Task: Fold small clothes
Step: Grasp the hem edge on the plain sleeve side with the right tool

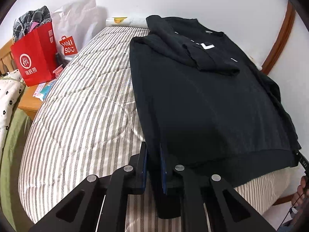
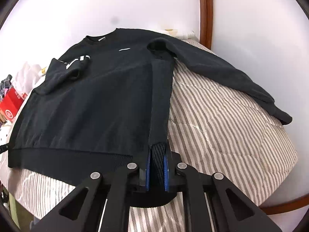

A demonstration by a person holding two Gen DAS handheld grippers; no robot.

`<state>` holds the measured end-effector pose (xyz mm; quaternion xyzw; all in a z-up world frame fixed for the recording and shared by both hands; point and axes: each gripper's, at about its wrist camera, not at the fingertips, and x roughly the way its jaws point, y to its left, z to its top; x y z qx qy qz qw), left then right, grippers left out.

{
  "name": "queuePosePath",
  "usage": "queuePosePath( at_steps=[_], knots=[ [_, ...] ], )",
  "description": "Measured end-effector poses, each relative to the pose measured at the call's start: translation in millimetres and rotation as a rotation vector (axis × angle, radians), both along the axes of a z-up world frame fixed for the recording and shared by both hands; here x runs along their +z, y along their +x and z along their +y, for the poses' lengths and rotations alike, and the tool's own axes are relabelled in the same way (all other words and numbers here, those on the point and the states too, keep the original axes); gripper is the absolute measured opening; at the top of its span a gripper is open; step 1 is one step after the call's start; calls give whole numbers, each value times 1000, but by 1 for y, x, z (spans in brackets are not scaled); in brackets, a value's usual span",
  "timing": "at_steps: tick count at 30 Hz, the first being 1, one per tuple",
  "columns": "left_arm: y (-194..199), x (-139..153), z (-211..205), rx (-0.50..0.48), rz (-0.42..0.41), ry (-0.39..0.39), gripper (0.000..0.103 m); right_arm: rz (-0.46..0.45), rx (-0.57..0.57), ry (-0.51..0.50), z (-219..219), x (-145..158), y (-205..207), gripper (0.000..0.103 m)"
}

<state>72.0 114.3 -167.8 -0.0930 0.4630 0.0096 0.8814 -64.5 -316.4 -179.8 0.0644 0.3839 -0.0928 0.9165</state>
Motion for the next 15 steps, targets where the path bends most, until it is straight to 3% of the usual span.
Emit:
queuePosePath(
  at_steps=[4, 15],
  knots=[
    [-17, 6, 8, -8, 6, -42, 11, 19, 17, -30, 7, 0, -14, 10],
    [-68, -3, 8, -37, 2, -25, 15, 44, 59, -52, 14, 3, -48, 14]
  ],
)
